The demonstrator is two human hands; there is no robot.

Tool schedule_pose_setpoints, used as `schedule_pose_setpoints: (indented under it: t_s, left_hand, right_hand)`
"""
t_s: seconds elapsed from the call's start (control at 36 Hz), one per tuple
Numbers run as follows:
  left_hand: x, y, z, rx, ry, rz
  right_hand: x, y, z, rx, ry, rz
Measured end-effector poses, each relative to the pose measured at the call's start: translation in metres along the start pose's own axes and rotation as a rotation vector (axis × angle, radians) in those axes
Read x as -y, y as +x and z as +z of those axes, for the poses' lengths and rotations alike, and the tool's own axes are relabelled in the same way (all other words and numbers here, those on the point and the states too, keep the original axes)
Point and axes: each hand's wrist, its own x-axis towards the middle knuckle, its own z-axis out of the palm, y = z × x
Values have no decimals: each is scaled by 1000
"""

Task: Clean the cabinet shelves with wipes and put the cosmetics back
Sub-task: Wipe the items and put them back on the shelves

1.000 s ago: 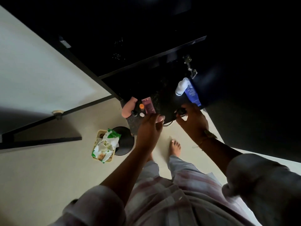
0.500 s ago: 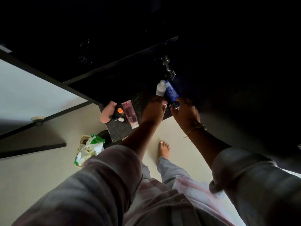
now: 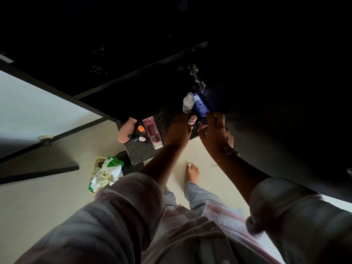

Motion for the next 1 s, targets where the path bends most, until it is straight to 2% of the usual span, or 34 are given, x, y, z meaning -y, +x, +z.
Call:
schedule_pose_setpoints:
  t_s: [0.14,0.22,0.28,0.36,0.42,0.47,0.61,0.72,0.89,1.0]
  left_hand:
    - [6,-34,-15,-21,-36,-14]
    - [16,-63,-36,-93,-41,1]
    - [27,-80,-53,-157,-28,-9]
    - [49,-100,-76,-237,47,-110]
    - [64,-107,-89,-288,44,-217]
    - [78,-109,-98,-305,65,-251]
    - [101,-103,-111,-253,139,-247]
    - [111,-93,-113,-230,197,-211]
    - [108,-92,-108,-208,211,-150]
    - [101,-96,-106,-225,155,-107]
  right_hand:
    - [5,-13,-10,-130,54,-121]
    - [16,-24,-11,-228,65,-297]
    - [27,-31,-5,-200,95,-411]
    - [47,-39,10,-41,213,-452]
    - [60,-42,21,82,234,-425]
    - [73,-43,32,213,241,-363]
    - [94,-38,59,433,342,-39]
    - [102,-34,75,443,356,91]
    - [112,-28,82,455,305,49]
    - [116,-24,85,465,303,96]
